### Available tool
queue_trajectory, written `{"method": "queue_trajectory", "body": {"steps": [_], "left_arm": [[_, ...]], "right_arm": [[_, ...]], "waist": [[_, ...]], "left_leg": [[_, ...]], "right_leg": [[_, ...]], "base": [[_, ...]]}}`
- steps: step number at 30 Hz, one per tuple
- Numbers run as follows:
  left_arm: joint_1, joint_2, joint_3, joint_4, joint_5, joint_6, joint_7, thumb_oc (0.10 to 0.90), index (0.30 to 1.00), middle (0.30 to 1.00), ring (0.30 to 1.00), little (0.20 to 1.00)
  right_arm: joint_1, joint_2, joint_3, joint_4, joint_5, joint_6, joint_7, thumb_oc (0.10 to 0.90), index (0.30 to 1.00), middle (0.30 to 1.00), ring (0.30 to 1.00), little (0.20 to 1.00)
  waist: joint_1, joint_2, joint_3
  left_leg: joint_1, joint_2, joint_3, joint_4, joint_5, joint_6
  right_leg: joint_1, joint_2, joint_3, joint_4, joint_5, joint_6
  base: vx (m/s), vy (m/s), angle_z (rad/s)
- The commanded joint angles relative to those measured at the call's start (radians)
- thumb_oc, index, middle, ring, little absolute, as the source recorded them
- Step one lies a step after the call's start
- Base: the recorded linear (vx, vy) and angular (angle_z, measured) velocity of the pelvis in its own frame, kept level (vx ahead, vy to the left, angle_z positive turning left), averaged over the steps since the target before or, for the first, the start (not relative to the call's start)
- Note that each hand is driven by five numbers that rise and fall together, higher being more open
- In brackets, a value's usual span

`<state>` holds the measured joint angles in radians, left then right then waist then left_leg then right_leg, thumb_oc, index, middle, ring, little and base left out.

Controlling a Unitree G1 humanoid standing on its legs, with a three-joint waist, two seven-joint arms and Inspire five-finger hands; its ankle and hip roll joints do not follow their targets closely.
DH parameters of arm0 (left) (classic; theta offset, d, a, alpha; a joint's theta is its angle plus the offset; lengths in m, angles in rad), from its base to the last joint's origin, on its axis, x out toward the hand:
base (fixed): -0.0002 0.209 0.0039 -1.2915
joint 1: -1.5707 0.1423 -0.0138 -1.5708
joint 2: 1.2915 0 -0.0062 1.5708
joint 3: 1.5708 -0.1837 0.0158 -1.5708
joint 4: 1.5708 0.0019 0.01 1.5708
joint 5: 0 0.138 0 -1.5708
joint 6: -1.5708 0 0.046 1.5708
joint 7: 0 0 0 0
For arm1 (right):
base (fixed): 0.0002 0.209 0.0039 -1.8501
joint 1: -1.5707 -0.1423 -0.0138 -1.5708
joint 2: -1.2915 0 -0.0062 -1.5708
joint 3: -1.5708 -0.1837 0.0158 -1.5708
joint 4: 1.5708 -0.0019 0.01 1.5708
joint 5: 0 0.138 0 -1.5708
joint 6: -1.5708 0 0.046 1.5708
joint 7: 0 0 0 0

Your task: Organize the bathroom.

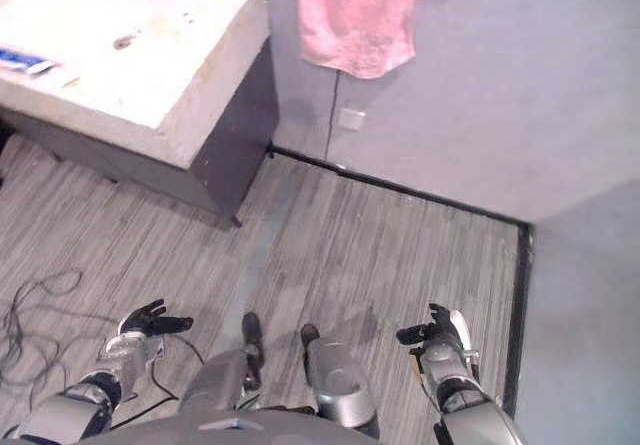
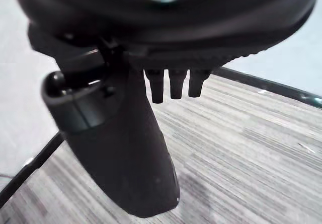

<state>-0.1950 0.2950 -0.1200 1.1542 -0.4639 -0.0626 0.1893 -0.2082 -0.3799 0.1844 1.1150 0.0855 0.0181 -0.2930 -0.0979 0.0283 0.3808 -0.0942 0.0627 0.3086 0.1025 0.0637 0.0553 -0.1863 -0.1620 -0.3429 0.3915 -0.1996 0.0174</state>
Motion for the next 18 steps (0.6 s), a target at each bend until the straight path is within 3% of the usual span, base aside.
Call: {"method": "queue_trajectory", "body": {"steps": [1, 2, 4, 5, 6, 9, 11, 13, 15, 18], "left_arm": [[0.111, 0.08, 0.074, -0.045, 0.013, -0.005, 0.07, 0.8, 0.9, 0.9, 0.9, 0.9], [0.129, 0.085, 0.085, -0.058, 0.026, -0.004, 0.074, 0.8, 0.9, 0.9, 0.9, 0.9], [0.143, 0.093, 0.084, -0.068, 0.046, -0.008, 0.067, 0.8, 0.9, 0.9, 0.9, 0.9], [0.143, 0.098, 0.081, -0.073, 0.049, -0.006, 0.062, 0.8, 0.9, 0.9, 0.9, 0.9], [0.122, 0.099, 0.075, -0.081, 0.037, 0.006, 0.062, 0.8, 0.9, 0.9, 0.9, 0.9], [0.106, 0.084, 0.09, -0.067, 0.023, -0.003, 0.048, 0.8, 0.9, 0.9, 0.9, 0.9], [0.116, 0.079, 0.09, -0.074, 0.037, -0.001, 0.039, 0.8, 0.9, 0.9, 0.9, 0.9], [0.132, 0.073, 0.097, -0.079, -0.012, -0.003, 0.041, 0.8, 0.9, 0.9, 0.9, 0.9], [0.143, 0.07, 0.101, -0.087, -0.019, 0.009, 0.057, 0.8, 0.9, 0.9, 0.9, 0.9], [0.134, 0.069, 0.098, -0.069, -0.014, 0.017, 0.057, 0.8, 0.9, 0.9, 0.9, 0.9]], "right_arm": [[0.033, -0.05, 0.062, -0.138, -0.026, 0.028, 0.045, 0.8, 0.9, 0.9, 0.9, 0.9], [0.039, -0.053, 0.067, -0.15, -0.014, 0.038, 0.053, 0.8, 0.9, 0.9, 0.9, 0.9], [0.05, -0.052, 0.066, -0.139, -0.007, 0.027, 0.052, 0.8, 0.9, 0.9, 0.9, 0.9], [0.052, -0.05, 0.065, -0.131, -0.005, 0.018, 0.047, 0.8, 0.9, 0.9, 0.9, 0.9], [0.054, -0.044, 0.058, -0.106, -0.018, -0.008, 0.029, 0.8, 0.9, 0.9, 0.9, 0.9], [0.051, -0.053, 0.057, -0.078, -0.014, -0.019, 0.014, 0.8, 0.9, 0.9, 0.9, 0.9], [0.041, -0.073, 0.061, -0.085, -0.002, 0.003, 0.013, 0.8, 0.9, 0.9, 0.9, 0.9], [0.029, -0.086, 0.077, -0.107, -0.011, 0.036, 0.025, 0.8, 0.9, 0.9, 0.9, 0.9], [0.016, -0.088, 0.089, -0.107, -0.028, 0.049, 0.037, 0.8, 0.9, 0.9, 0.9, 0.9], [0.009, -0.091, 0.08, -0.078, -0.021, 0.035, 0.033, 0.8, 0.9, 0.9, 0.9, 0.9]], "waist": [[0.012, 0.02, -0.039], [0.013, 0.028, -0.048], [0.007, 0.031, -0.066], [0.005, 0.027, -0.074], [0.013, 0.017, -0.094], [0.014, 0.019, -0.099], [0.021, 0.014, -0.093], [0.029, -0.004, -0.093], [0.037, -0.013, -0.096], [0.022, 0.002, -0.117]], "left_leg": [[0.058, 0.068, 0.081, 0.117, -0.213, -0.052], [0.067, 0.069, 0.099, 0.09, -0.197, -0.056], [0.075, 0.048, 0.106, 0.054, -0.18, -0.068], [0.078, 0.031, 0.101, 0.056, -0.184, -0.07], [0.061, -0.017, 0.093, 0.076, -0.206, -0.068], [0.033, -0.034, 0.041, 0.169, -0.192, -0.088], [-0.041, -0.003, -0.028, 0.356, -0.106, -0.136], [-0.072, 0.003, -0.07, 0.416, -0.107, -0.11], [-0.058, 0.026, -0.11, 0.418, -0.111, -0.095], [0.042, 0.141, -0.131, 0.28, -0.059, -0.104]], "right_leg": [[-0.01, -0.119, 0.057, -0.059, 0.148, 0.146], [-0.003, -0.064, 0.032, -0.038, 0.09, 0.12], [0.011, 0.044, 0.003, -0.057, 0.043, 0.084], [0.018, 0.068, -0.011, -0.09, 0.047, 0.076], [0.038, 0.064, -0.065, -0.186, 0.089, 0.064], [0.038, 0.087, -0.024, -0.2, 0.092, 0.04], [0.059, 0.096, 0.022, -0.193, 0.08, 0.019], [0.064, 0.079, 0.068, -0.187, 0.091, 0.008], [0.068, 0.073, 0.11, -0.172, 0.086, 0.004], [0.05, 0.064, 0.151, -0.124, 0.061, 0.001]], "base": [[0.01, 0.149, -2.45], [0.02, 0.1, -1.86], [0.03, 0.109, -0.45], [-0.02, 0.146, 0.21], [-0.03, 0.125, 0.07], [-0.01, 0.054, 0.09], [-0.01, 0.074, -0.18], [-0.01, 0.172, -0.39], [0.05, 0.231, -0.76], [0.04, 0.314, -0.54]]}}
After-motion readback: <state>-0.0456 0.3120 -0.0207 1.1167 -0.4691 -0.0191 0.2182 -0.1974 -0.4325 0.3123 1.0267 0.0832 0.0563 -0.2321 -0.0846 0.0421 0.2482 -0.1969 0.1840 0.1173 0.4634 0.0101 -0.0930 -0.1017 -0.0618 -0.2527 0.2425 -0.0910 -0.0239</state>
